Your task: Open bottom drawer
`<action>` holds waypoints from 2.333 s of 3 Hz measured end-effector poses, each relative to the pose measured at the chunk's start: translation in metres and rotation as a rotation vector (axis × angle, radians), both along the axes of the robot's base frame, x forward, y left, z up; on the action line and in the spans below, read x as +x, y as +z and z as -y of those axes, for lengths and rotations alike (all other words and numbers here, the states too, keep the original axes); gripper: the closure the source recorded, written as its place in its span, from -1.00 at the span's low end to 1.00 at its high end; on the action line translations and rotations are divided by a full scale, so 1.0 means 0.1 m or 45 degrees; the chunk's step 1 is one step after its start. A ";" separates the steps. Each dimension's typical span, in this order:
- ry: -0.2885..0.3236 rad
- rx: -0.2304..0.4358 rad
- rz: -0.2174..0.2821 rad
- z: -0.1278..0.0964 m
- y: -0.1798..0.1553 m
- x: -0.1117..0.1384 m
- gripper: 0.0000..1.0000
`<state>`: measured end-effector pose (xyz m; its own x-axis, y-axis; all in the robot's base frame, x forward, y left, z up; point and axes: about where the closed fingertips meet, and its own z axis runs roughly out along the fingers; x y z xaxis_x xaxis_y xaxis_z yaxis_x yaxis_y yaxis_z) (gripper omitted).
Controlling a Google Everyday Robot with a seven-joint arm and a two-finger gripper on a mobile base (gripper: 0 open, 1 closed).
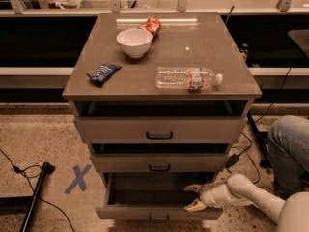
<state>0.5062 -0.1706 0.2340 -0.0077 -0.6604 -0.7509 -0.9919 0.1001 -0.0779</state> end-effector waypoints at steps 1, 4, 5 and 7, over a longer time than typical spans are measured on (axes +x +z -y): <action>-0.051 0.006 -0.017 0.06 -0.10 0.11 0.34; -0.016 -0.094 -0.068 0.03 -0.67 0.40 1.00; 0.044 -0.157 -0.078 -0.07 -0.73 0.42 1.00; 0.056 -0.227 -0.162 -0.14 -0.75 -0.13 1.00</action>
Offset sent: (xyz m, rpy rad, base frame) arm 0.0433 -0.0189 -0.0303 0.0206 0.0255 -0.0904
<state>0.4935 -0.1567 0.1591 -0.0632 -0.7844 -0.6170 -0.9980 0.0525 0.0355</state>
